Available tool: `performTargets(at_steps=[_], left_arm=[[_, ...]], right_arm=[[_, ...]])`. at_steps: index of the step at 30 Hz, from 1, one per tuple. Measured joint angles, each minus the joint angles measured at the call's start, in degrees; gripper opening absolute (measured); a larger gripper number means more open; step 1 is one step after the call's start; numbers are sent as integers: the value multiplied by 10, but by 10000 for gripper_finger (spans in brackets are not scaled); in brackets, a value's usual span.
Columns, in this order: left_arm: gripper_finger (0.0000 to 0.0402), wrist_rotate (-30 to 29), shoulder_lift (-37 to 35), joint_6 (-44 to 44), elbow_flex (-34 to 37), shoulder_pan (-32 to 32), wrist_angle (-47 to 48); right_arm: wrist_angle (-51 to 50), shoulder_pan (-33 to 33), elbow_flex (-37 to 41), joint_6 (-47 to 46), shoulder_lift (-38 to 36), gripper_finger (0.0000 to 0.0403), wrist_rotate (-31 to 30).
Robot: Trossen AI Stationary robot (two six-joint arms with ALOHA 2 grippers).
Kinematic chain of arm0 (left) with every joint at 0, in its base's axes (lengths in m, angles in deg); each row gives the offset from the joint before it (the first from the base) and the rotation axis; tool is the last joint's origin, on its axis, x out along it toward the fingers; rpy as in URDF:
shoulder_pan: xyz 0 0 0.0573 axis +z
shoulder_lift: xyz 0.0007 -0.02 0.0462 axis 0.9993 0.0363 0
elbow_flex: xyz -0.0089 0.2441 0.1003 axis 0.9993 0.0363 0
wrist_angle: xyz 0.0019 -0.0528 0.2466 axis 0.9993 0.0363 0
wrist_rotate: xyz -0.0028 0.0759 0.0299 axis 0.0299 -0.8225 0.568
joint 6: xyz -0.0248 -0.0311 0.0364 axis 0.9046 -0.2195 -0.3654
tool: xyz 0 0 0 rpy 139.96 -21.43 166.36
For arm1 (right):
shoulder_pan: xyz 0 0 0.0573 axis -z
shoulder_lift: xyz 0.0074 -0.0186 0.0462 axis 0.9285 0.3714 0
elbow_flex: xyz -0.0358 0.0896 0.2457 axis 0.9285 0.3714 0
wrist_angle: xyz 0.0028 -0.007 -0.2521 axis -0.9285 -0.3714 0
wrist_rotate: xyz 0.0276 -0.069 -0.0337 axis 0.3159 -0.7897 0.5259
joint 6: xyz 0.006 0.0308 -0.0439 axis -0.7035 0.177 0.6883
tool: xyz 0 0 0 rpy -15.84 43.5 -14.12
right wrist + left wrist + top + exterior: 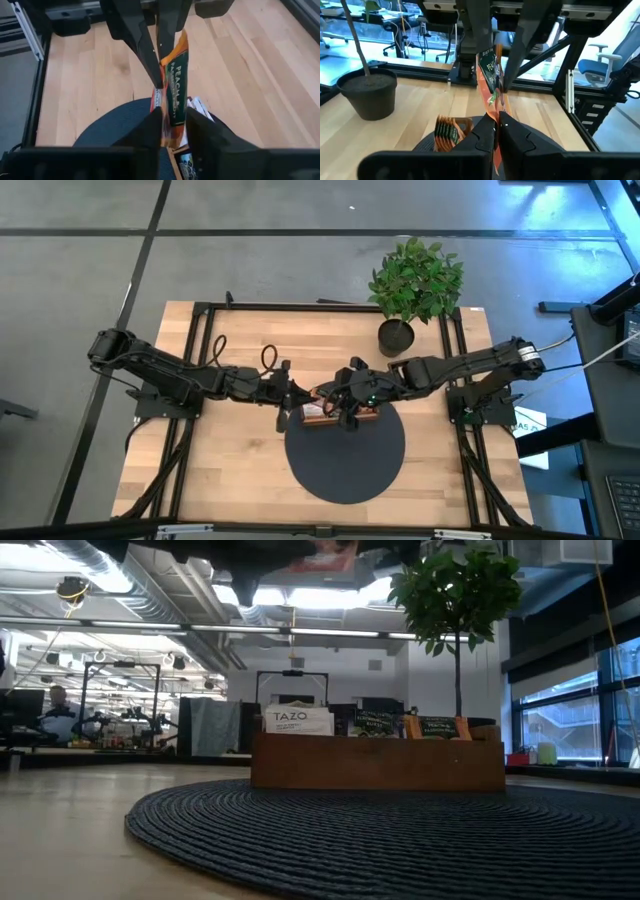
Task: Pick & Place Tea
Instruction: Put the orange tea bag into the right section of the wooden organizer
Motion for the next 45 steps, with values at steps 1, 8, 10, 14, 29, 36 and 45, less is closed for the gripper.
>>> performTargets(at_steps=[1, 8, 10, 14, 29, 36, 45], left_arm=[[12, 1, 0, 0, 0, 0, 0], [24, 0, 0, 0, 0, 0, 2], [25, 0, 0, 0, 0, 0, 2], [24, 0, 0, 0, 0, 0, 2], [94, 30, -123, 5, 0, 1, 158], [92, 30, -156, 7, 0, 1, 161], [95, 28, -152, 53, 0, 1, 163]], right_arm=[[0, 0, 0, 0, 0, 65, 0], [1, 0, 0, -7, 0, 11, 0], [0, 0, 0, -15, 0, 12, 0], [-1, 0, 0, -14, 0, 5, 0], [-165, 0, 0, -27, -55, 6, 4], [-264, 0, 58, 4, -58, 6, 4], [-115, -1, 212, 80, -93, 4, 42]])
